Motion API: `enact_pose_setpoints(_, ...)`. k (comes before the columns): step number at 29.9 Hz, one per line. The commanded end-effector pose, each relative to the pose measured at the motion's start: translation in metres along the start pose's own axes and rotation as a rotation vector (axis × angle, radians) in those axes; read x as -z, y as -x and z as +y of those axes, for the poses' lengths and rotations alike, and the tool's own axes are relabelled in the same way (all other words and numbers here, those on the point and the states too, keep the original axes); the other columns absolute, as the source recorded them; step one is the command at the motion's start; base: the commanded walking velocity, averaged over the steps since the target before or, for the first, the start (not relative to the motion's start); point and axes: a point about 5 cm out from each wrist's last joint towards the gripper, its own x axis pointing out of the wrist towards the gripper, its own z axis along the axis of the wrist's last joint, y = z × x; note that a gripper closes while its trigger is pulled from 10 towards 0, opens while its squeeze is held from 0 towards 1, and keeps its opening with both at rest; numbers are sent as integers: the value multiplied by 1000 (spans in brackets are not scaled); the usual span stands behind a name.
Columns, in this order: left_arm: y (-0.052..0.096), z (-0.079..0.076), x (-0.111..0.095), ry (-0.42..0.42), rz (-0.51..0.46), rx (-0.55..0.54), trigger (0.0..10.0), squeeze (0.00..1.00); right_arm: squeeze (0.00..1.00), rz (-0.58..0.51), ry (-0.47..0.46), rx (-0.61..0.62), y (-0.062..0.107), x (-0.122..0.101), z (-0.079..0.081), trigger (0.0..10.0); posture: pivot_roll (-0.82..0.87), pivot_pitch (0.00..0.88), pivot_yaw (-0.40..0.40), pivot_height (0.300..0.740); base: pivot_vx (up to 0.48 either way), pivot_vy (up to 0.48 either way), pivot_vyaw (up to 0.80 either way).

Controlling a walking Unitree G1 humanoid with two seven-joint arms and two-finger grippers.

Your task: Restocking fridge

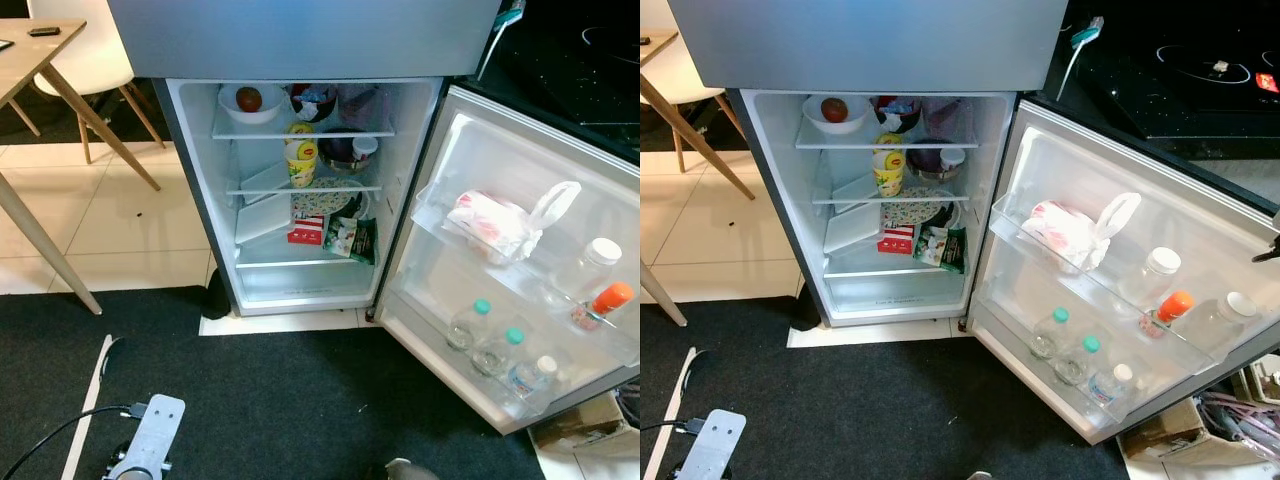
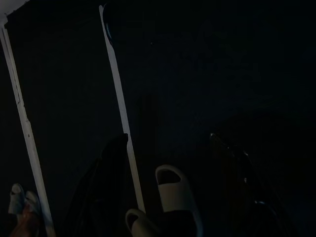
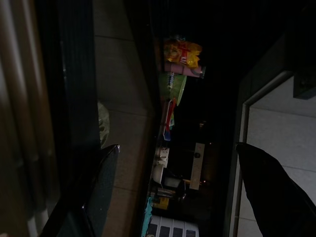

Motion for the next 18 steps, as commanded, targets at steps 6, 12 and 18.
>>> enact_pose_setpoints(6,2,1,9,-4,36,-5,10000,0,0,-62,38,-226,1,-10,22,10000,-5,47,-46,706,0,0,0)
enact_pose_setpoints(12,2,1,8,-4,33,-3,10000,0,0,-134,-21,-382,4,-21,36,10000,-7,48,-44,706,0,0,0)
enact_pose_setpoints(18,2,1,8,-6,32,0,10000,0,0,-181,-66,-475,6,-30,41,10000,-13,51,-44,706,0,0,0)
